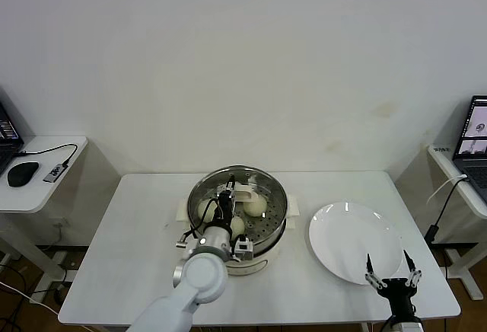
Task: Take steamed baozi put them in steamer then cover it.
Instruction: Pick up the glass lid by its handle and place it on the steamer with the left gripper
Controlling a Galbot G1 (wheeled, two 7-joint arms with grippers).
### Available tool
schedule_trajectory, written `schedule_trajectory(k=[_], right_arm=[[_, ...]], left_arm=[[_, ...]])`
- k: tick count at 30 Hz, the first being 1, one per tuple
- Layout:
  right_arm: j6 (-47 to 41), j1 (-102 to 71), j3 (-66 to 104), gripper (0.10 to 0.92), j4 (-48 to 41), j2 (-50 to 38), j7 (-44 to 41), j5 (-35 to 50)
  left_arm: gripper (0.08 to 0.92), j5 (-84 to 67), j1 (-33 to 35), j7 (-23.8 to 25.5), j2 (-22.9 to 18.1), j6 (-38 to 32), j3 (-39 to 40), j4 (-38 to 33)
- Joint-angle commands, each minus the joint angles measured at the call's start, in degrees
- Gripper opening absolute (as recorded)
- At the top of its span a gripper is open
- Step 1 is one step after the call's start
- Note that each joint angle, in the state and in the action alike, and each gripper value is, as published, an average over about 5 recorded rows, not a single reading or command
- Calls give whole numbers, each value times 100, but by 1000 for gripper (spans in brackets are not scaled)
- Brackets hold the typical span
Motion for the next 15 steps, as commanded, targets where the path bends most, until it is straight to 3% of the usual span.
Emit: schedule_trajectory(k=[1, 15], right_arm=[[1, 4, -9, 823, -11, -2, 0, -1], [-1, 6, -31, 823, -40, 6, 2, -15]], left_arm=[[144, -17, 11, 22, -24, -7, 18, 22], [144, -86, -37, 62, -6, -10, -14, -24]])
